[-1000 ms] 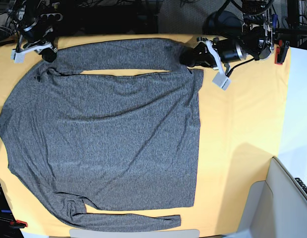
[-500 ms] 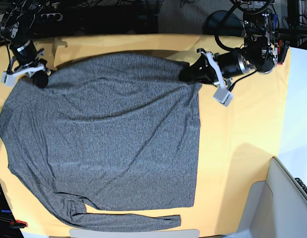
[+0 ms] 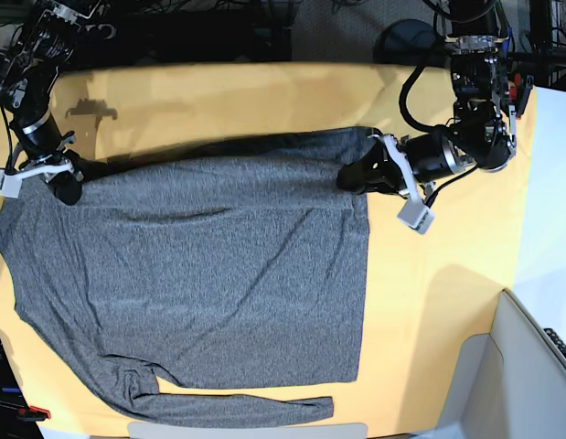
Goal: Fold the T-shirt properly
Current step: 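Adjust both grippers' grip on the shoulder edge of the shirt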
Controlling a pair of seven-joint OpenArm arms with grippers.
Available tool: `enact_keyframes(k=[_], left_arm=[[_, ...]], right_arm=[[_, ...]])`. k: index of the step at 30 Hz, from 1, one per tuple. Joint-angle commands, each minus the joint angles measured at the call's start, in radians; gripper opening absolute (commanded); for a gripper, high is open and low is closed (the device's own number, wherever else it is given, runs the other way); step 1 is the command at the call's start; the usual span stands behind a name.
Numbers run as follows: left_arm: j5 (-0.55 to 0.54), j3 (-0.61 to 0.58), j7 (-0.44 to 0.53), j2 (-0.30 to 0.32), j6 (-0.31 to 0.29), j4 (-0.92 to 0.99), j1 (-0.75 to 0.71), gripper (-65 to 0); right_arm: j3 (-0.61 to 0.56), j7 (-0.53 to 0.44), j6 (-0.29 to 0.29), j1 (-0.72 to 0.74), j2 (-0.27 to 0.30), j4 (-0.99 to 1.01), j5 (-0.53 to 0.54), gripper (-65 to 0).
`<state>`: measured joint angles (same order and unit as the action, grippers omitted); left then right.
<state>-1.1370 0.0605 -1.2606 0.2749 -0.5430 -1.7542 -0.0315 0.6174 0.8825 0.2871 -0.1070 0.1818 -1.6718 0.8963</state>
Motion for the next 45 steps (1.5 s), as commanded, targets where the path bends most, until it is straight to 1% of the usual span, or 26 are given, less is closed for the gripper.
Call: enact_keyframes(k=[1,4,8,10,13,18,19,21,23,25,26,28,29,30,31,33,36,39,43,45], left_arm=[[-0.024,0.002,0.011,0.007,-0.004,0.006,0.031,-64.8],[-0.024,0.002,0.011,0.008,-0.004,0.060,0.064,-64.8],[-0.024,0.002,0.011,0.010,-0.004,0.095,0.072,-64.8],[-0.002,0.000,0.011,0.010,-0.004,0.099,0.069,-64.8],[0.061,0.000,0.011,0.007,-0.004,0.099,0.064,-64.8],[0.122,0.000,0.011,0.007,-0.007,0.099,0.061,-64.5],[0.127,0.000,0.009,0.007,-0.007,0.101,0.055,-64.0],[0.130,0.000,0.009,0.008,-0.007,0.101,0.043,-60.6],[0.130,0.000,0.008,0.008,-0.007,0.101,0.041,-53.6],[0.130,0.000,0.008,0.008,-0.009,0.101,0.038,-45.5],[0.130,0.000,0.008,0.008,-0.009,0.101,0.031,-42.9],[0.130,0.000,0.008,0.010,-0.009,0.099,0.026,-41.5],[0.130,0.000,0.008,0.010,-0.009,0.099,0.026,-41.7],[0.130,0.000,0.008,0.013,-0.009,0.099,0.025,-41.7],[0.130,0.002,0.008,0.028,-0.009,0.099,0.023,-41.7],[0.127,0.006,0.008,0.044,-0.009,0.099,0.023,-41.7],[0.125,0.011,0.008,0.067,-0.010,0.095,0.023,-41.4],[0.125,0.012,0.008,0.074,-0.010,0.095,0.012,-41.4],[0.125,0.012,0.009,0.076,-0.012,0.095,-0.005,-41.4],[0.125,0.012,0.009,0.076,-0.012,0.095,-0.006,-41.4]], right_arm=[[0.003,-0.023,0.007,0.022,0.017,-0.011,-0.013,-65.0],[-0.034,-0.023,0.007,0.057,0.009,-0.004,-0.110,-65.0],[-0.095,-0.024,0.007,0.082,0.006,-0.001,-0.217,-65.0],[-0.112,-0.027,0.007,0.088,-0.011,0.015,-0.260,-65.0],[-0.110,-0.027,0.007,0.099,-0.023,0.057,-0.294,-65.0],[-0.113,-0.027,0.007,0.097,-0.018,0.126,-0.296,-64.8],[-0.116,-0.024,0.007,0.095,-0.014,0.137,-0.296,-64.7],[-0.116,-0.024,0.007,0.094,-0.014,0.147,-0.296,-64.0],[-0.118,-0.023,0.007,0.091,-0.014,0.147,-0.296,-59.1],[-0.118,-0.023,0.007,0.077,-0.014,0.147,-0.294,-49.6],[-0.118,-0.023,0.007,0.071,-0.012,0.147,-0.294,-44.6],[-0.113,-0.023,0.007,0.068,-0.012,0.147,-0.294,-35.7],[-0.110,-0.023,0.007,0.060,-0.012,0.147,-0.294,-32.3],[-0.110,-0.023,0.007,0.056,-0.011,0.147,-0.294,-30.5],[-0.110,-0.023,0.007,0.054,0.003,0.146,-0.291,-29.4],[-0.110,-0.023,0.007,0.049,0.022,0.132,-0.288,-29.4],[-0.106,-0.023,0.007,0.033,0.031,0.095,-0.288,-29.4],[-0.049,-0.023,0.007,0.011,0.031,0.029,-0.280,-29.4],[0.008,-0.018,0.007,-0.023,0.031,-0.027,-0.219,-29.4],[0.031,0.016,0.007,-0.036,0.031,-0.050,-0.171,-29.4]])
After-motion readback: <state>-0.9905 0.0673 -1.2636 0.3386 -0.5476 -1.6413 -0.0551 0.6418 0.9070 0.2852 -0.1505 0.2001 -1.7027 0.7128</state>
